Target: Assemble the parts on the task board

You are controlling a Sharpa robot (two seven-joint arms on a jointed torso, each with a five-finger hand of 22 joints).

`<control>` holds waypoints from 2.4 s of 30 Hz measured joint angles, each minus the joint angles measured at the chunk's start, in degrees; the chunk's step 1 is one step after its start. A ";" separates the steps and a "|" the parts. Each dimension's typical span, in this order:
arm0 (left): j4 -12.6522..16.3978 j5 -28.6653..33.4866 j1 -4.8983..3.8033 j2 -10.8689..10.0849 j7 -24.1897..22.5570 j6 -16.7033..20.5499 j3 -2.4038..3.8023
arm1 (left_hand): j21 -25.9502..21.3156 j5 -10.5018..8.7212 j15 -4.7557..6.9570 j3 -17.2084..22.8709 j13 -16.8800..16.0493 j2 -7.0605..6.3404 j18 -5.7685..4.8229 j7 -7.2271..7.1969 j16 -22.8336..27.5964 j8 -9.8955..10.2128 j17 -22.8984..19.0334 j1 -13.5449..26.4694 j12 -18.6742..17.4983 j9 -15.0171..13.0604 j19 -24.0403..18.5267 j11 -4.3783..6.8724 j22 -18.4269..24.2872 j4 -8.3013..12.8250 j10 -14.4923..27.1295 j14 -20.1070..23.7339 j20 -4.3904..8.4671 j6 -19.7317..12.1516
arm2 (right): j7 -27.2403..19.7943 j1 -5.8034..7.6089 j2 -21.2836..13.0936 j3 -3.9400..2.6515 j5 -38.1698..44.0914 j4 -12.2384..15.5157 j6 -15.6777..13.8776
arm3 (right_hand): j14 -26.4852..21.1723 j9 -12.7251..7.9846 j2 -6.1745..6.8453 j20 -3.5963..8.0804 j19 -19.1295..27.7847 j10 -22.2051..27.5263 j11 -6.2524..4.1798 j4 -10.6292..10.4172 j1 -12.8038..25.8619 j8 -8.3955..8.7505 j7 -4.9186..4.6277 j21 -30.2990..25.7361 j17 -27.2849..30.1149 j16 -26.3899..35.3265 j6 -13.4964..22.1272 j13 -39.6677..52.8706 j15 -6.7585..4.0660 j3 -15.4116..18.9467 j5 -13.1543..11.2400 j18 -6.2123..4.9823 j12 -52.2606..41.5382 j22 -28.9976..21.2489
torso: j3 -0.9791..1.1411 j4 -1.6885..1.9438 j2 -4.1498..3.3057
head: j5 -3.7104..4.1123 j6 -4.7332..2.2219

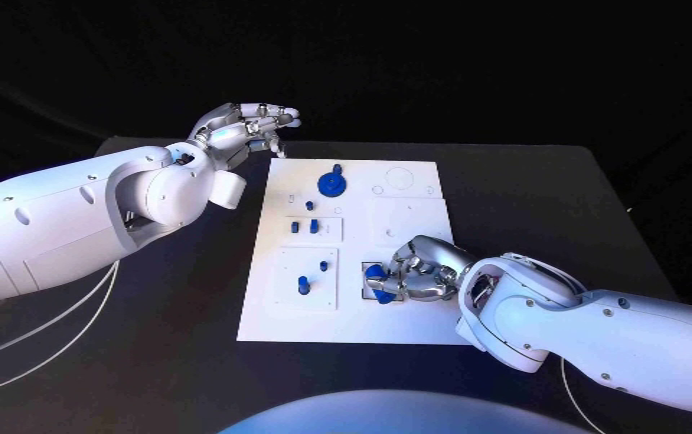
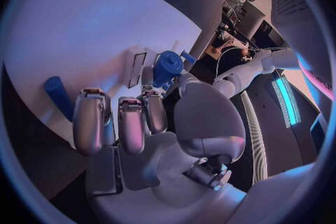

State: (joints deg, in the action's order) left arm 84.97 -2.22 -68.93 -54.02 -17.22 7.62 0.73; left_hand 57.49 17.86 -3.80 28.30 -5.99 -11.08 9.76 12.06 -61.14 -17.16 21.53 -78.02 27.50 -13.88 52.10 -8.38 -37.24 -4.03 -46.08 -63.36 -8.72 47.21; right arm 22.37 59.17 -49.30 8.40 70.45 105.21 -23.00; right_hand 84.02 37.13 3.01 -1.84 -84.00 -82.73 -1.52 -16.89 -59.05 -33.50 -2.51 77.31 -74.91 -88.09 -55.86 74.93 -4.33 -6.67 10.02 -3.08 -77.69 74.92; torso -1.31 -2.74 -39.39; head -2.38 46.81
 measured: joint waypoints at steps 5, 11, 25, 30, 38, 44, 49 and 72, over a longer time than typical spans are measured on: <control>0.00 0.01 0.00 0.00 0.02 -0.01 0.00 | 0.00 0.00 0.00 0.00 0.00 0.00 0.00 0.00 0.00 0.00 0.00 0.00 0.00 0.00 0.00 0.00 0.00 0.00 0.00 0.00 0.00 0.00 | 0.40 -0.02 0.31 0.02 0.71 -0.14 -0.02 | -0.20 1.00 -0.97 0.00 0.00 -0.21 -0.21 -0.02 3.67 -0.86 0.25 0.00 0.00 0.00 -0.22 0.00 -0.20 4.28 -5.76 0.01 0.00 0.00 | 0.01 -0.03 0.03 | 0.11 -0.07; 0.01 0.02 0.00 0.00 0.04 -0.01 0.00 | -0.23 0.00 0.00 0.00 0.00 0.00 0.00 -0.21 0.00 0.00 0.00 0.00 0.24 -0.01 0.00 -0.22 0.09 0.00 0.21 0.00 0.00 -0.21 | 0.42 -0.02 0.41 0.02 1.29 -0.06 -0.02 | -0.20 1.39 -0.57 0.00 0.00 -0.21 -0.21 0.00 5.41 -0.86 0.25 0.00 0.00 0.00 -0.22 0.00 -0.20 8.18 -6.17 0.01 0.08 -0.01 | -0.01 -0.03 0.04 | 0.20 -0.08; 0.03 0.03 0.00 -0.16 0.10 -0.01 0.00 | -0.23 0.00 0.00 0.00 0.00 0.00 -0.01 -0.21 0.00 0.00 0.01 0.00 0.24 0.04 0.00 -0.22 0.09 0.00 0.21 0.00 0.00 -0.21 | -0.53 0.00 -1.23 0.01 2.37 1.35 -0.33 | 0.01 1.97 -1.85 -0.01 0.00 -0.73 -0.30 0.44 -5.22 -0.86 0.12 0.67 0.00 -0.26 -0.09 -0.02 -0.40 9.91 3.31 0.01 -0.28 -0.02 | -0.01 -0.06 0.07 | 0.41 -0.14; 0.04 0.04 0.00 -0.22 0.12 -0.01 0.00 | -0.23 0.00 0.00 0.00 0.00 0.00 -0.01 -0.21 0.00 0.00 0.01 0.00 0.24 0.04 0.01 -0.22 0.09 0.00 0.21 0.00 0.00 -0.20 | -1.14 0.01 -1.93 0.01 2.60 1.75 -0.25 | 0.01 1.78 -1.77 -0.01 0.00 -0.73 -0.30 0.67 -10.06 -0.34 0.12 0.95 0.01 -0.27 -0.09 0.01 -0.40 9.01 0.36 0.01 -0.29 -0.01 | -0.01 -0.05 0.07 | 0.44 -0.15; 0.07 0.04 0.00 -0.26 0.15 0.00 0.00 | -0.23 0.00 0.00 0.00 0.00 0.00 0.00 -0.21 0.00 0.00 0.01 0.00 0.24 0.03 0.01 -0.22 0.08 0.00 0.21 0.00 0.00 -0.20 | -1.34 0.02 -1.82 0.01 3.27 1.28 -0.07 | 0.01 1.68 -2.54 -0.01 0.00 -0.93 -0.50 0.37 -11.26 -0.12 0.12 0.95 -0.04 -0.27 -0.09 0.19 -0.40 8.38 0.36 0.01 -0.29 0.02 | -0.01 -0.04 0.05 | 0.45 -0.06; 0.07 0.05 0.00 -0.26 0.17 0.00 0.00 | -0.23 0.00 0.00 0.00 0.00 0.00 0.00 -0.21 0.00 0.00 0.01 0.00 0.24 0.03 0.01 -0.22 0.08 0.00 0.21 0.00 0.00 -0.20 | -1.12 0.06 -1.91 0.00 3.91 1.09 -0.29 | 0.01 1.67 -2.77 -0.01 0.00 -0.93 -0.50 0.27 -11.48 -0.06 0.13 0.94 -0.04 -0.27 -0.09 0.19 -0.40 8.28 0.36 0.01 -0.50 0.02 | -0.01 0.04 0.03 | 0.55 -0.15; 0.05 0.05 0.00 -0.28 0.18 0.00 0.00 | -0.23 0.00 0.00 0.00 -0.02 0.23 0.00 0.00 0.00 0.00 -0.05 0.23 0.45 0.03 0.21 -0.01 0.14 0.00 0.42 0.00 -0.20 -0.41 | -1.11 0.79 -3.77 -0.09 4.29 1.79 -1.47 | 0.01 1.48 -2.76 -0.02 0.00 -0.93 -0.50 0.20 -11.47 0.54 0.30 -0.19 -0.03 -0.26 0.08 0.20 -0.40 8.21 0.75 0.01 0.45 0.02 | -0.04 0.01 0.05 | 0.58 -0.23; 0.07 0.07 0.03 -0.34 0.15 -0.05 -0.03 | -0.23 0.00 0.00 0.00 -0.04 0.23 0.00 0.00 -0.21 0.00 -0.05 0.22 0.45 0.02 0.21 -0.01 0.15 0.00 0.41 0.00 -0.20 -0.41 | 0.33 1.96 -13.78 -0.03 9.82 3.20 -2.14 | -0.10 -0.36 0.10 -1.17 0.72 5.66 2.35 0.28 -15.09 5.43 -2.57 -7.87 -0.02 1.41 5.08 -3.31 0.96 8.80 2.18 0.01 10.92 0.00 | -0.01 -0.18 0.23 | 2.95 -0.71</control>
State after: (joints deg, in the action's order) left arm 85.05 -2.16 -68.90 -54.35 -17.07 7.57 0.70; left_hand 57.25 17.86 -3.80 28.30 -6.03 -10.85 9.75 12.06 -61.35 -17.16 21.48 -77.79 27.94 -13.86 52.32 -8.39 -37.09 -4.03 -45.67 -63.37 -8.92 46.80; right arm 22.70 61.13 -63.08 8.37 80.27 108.41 -25.14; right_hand 83.93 36.77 3.11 -3.01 -83.28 -77.07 0.83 -16.60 -74.14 -28.08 -5.09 69.44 -74.93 -86.68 -50.79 71.62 -3.37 2.13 12.19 -3.07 -66.77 74.92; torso -1.31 -2.92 -39.16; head 0.57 46.10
